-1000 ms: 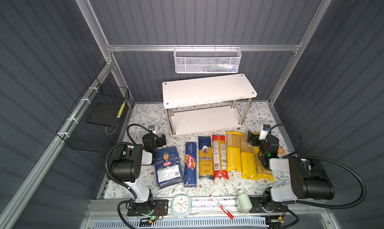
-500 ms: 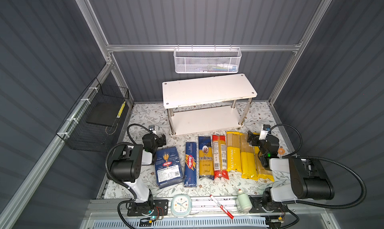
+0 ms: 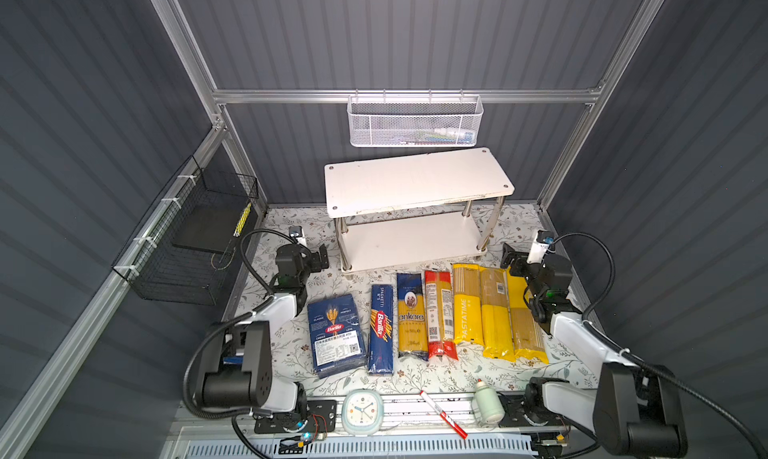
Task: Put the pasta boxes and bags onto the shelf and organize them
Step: 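Move the right gripper over the red-topped spaghetti bag while the left arm lifts slightly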
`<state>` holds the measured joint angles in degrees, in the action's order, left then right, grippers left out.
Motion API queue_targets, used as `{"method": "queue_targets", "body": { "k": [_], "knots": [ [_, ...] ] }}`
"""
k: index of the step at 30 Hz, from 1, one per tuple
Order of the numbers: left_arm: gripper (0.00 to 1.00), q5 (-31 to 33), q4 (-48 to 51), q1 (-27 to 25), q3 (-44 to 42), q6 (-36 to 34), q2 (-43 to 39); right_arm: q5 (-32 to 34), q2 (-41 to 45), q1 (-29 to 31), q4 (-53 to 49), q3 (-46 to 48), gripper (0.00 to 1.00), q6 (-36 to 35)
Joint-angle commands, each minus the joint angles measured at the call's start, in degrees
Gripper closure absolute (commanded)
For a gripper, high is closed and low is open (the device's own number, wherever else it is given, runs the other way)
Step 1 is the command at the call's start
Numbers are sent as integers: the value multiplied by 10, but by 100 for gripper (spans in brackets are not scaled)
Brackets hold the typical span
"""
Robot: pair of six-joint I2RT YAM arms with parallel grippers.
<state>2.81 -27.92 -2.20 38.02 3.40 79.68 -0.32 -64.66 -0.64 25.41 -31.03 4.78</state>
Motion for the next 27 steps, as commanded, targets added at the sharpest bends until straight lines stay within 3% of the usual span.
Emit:
{"method": "queue_targets", "body": {
  "k": [1,6,9,13,18,23,27],
  "knots": [
    [1,-55,80,-3,-12,49,-48,28,44,70,-223,-57,1,0],
    [1,-106,126,-17,-29,65,-122,50,101,175,-394,-105,4,13],
    [1,-117,138,-40,-38,61,-160,127,138,246,-427,-101,6,34],
    [1,-130,175,-73,-20,62,-184,181,136,311,-473,-118,7,108],
    [1,-154,184,-100,-30,46,-195,234,93,368,-544,-146,6,199],
    [1,-151,190,-100,-60,41,-210,222,48,395,-579,-170,5,253],
    [1,-147,162,-101,-85,41,-204,217,18,413,-526,-144,5,328]
  ]
}}
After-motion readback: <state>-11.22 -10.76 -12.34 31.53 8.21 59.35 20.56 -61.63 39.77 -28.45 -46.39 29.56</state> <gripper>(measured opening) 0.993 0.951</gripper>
